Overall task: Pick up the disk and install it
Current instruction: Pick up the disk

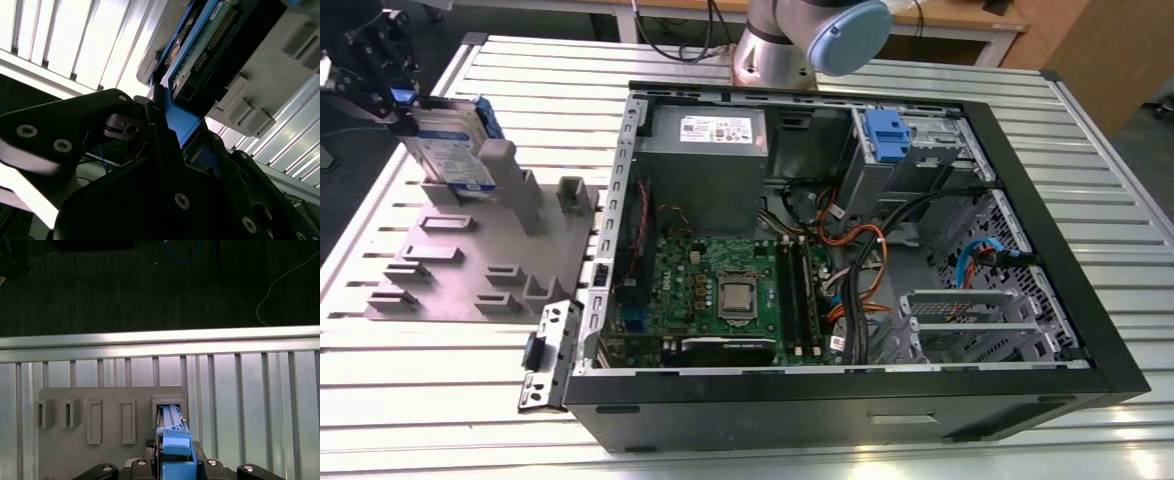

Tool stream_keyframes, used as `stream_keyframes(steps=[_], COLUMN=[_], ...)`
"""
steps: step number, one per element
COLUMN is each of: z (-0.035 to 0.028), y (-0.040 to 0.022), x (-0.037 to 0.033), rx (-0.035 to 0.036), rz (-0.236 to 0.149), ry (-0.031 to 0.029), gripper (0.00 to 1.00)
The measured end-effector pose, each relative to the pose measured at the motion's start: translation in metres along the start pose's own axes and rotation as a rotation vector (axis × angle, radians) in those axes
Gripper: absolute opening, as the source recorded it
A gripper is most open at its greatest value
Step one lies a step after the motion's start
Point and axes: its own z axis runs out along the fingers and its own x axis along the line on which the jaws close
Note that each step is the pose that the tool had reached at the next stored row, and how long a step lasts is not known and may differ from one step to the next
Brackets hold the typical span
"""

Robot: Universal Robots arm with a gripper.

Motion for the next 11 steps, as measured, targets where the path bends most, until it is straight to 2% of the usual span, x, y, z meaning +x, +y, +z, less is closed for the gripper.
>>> stream_keyframes(steps=[11], z=[-0.0033], y=[0.0001], x=[-0.0001], rx=[-0.0001], rz=[0.0], ry=[0.0], gripper=[0.37])
